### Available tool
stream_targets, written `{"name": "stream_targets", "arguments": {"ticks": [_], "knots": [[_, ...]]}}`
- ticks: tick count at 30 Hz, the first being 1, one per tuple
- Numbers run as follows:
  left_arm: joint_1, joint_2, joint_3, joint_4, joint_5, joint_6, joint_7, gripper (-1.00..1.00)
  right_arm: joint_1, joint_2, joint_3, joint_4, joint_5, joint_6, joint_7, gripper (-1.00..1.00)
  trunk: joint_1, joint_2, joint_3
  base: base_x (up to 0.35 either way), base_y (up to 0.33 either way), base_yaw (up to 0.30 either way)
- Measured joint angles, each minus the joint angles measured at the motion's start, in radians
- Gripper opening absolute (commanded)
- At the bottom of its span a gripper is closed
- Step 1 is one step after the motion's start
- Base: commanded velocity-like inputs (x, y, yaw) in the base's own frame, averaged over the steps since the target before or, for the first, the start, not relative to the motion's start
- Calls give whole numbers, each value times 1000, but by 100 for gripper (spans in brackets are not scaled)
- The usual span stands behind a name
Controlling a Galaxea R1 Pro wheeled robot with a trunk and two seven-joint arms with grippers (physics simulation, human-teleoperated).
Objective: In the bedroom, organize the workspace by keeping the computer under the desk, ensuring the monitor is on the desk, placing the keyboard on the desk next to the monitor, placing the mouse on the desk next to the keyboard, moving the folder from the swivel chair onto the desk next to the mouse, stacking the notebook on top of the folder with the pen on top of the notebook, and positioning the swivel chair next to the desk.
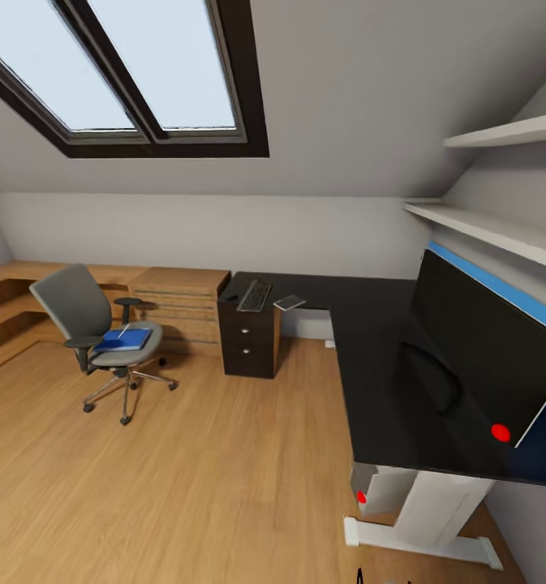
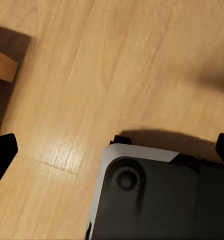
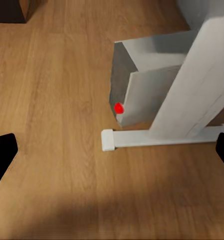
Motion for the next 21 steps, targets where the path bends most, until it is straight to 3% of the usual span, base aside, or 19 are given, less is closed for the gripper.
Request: {"name": "stream_targets", "arguments": {"ticks": [15,21], "knots": [[0,-10,0,4,-14,-1,1,100,0,0,2,0,0,-2,0,100,0,0,0,291,196,0],[0,-10,1,4,-14,-44,2,100,0,22,2,0,3,-1,0,100,0,0,0,267,240,0]]}}
